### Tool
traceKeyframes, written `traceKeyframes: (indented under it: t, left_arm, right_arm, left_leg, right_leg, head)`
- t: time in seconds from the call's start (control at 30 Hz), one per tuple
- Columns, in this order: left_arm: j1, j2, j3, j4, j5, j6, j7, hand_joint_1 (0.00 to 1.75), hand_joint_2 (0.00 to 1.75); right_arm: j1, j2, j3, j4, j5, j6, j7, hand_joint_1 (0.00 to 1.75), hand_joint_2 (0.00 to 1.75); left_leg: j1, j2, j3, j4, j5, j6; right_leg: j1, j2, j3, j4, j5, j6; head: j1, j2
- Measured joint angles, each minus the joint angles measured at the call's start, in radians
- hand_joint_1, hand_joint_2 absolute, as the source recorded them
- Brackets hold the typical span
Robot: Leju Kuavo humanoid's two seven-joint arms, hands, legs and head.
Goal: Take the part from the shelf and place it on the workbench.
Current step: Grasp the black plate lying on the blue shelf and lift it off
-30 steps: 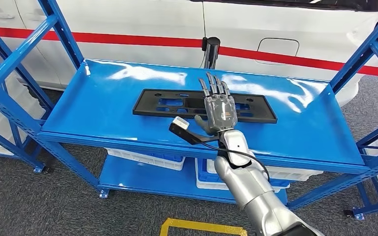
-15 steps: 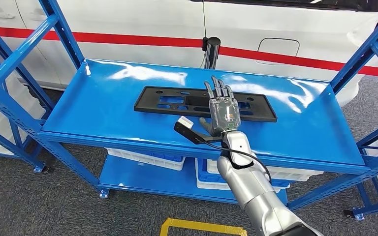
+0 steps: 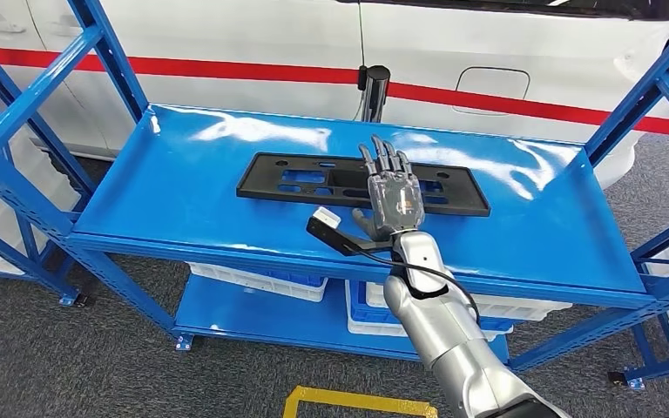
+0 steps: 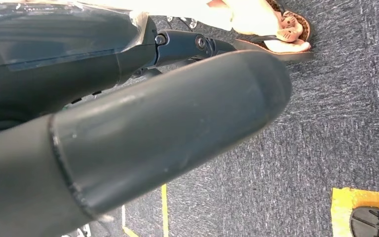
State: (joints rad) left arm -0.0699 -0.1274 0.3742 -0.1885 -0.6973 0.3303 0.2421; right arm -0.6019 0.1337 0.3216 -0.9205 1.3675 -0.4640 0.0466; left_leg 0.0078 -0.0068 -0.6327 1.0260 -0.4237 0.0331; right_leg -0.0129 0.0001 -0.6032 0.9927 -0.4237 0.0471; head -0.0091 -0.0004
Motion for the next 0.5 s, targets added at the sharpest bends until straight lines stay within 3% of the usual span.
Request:
traceKeyframes:
  t: [0.2, 0.5]
  left_arm:
    - [0.000, 0.000, 0.000, 0.000, -0.014, 0.003, -0.008, 0.00, 0.00]
    - [0.000, 0.000, 0.003, 0.000, -0.032, 0.005, -0.001, 0.00, 0.00]
  right_arm:
    - [-0.012, 0.006, 0.000, 0.034, 0.031, -0.001, 0.036, 0.00, 1.75]
    - [-0.068, 0.007, -0.022, 0.199, 0.090, -0.031, 0.093, 0.04, 1.75]
  left_leg:
    - [0.000, 0.000, 0.000, 0.000, 0.000, 0.000]
    - [0.000, 0.000, 0.000, 0.000, 0.000, 0.000]
  right_leg:
    - [0.000, 0.000, 0.000, 0.000, 0.000, 0.000]
    - [0.000, 0.000, 0.000, 0.000, 0.000, 0.000]
  head:
    - [0.000, 0.000]
    - [0.000, 0.000]
